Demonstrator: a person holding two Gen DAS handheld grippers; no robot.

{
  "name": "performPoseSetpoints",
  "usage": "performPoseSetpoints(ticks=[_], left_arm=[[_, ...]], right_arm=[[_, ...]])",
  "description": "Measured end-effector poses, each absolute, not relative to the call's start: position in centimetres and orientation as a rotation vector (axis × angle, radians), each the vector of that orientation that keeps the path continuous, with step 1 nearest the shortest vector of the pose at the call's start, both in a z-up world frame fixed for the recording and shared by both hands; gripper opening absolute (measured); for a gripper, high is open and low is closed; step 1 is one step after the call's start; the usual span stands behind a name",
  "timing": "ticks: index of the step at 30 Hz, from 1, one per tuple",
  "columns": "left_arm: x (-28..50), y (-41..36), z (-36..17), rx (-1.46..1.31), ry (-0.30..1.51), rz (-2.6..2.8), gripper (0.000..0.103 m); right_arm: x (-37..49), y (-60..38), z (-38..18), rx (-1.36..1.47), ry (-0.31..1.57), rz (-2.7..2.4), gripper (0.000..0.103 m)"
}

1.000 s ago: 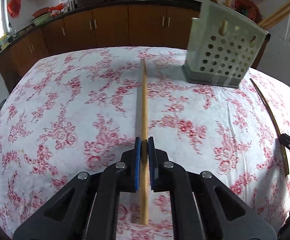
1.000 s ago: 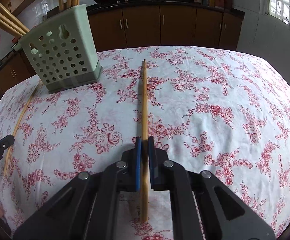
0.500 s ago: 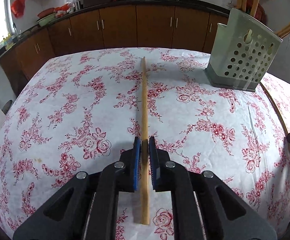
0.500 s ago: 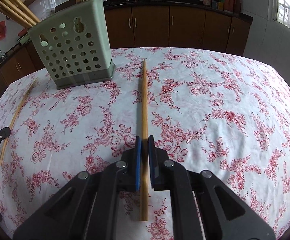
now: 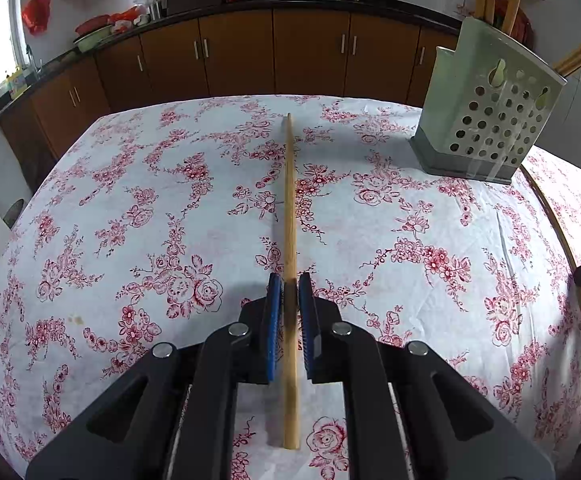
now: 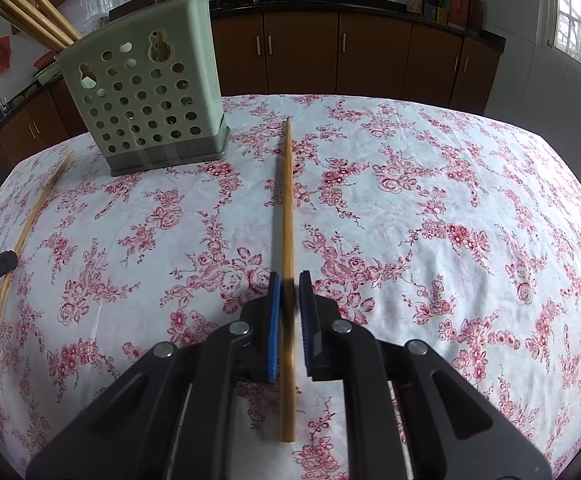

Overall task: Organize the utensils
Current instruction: 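Hold the grasped chopsticks on the cloth with both grippers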

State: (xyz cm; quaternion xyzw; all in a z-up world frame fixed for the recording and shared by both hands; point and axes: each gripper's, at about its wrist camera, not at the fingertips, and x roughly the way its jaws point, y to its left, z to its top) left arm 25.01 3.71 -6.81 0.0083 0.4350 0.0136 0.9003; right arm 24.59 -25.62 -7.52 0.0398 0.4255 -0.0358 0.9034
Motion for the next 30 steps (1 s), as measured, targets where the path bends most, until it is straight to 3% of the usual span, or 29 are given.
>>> performPoseSetpoints(ticks=[30], left_arm=[[24.1,3.4,-6.7,0.026,0.902,0.029,0.013]], right_arm=[[23.7,-25.7,-7.7,0.083,0.879,-0.068,0.015]])
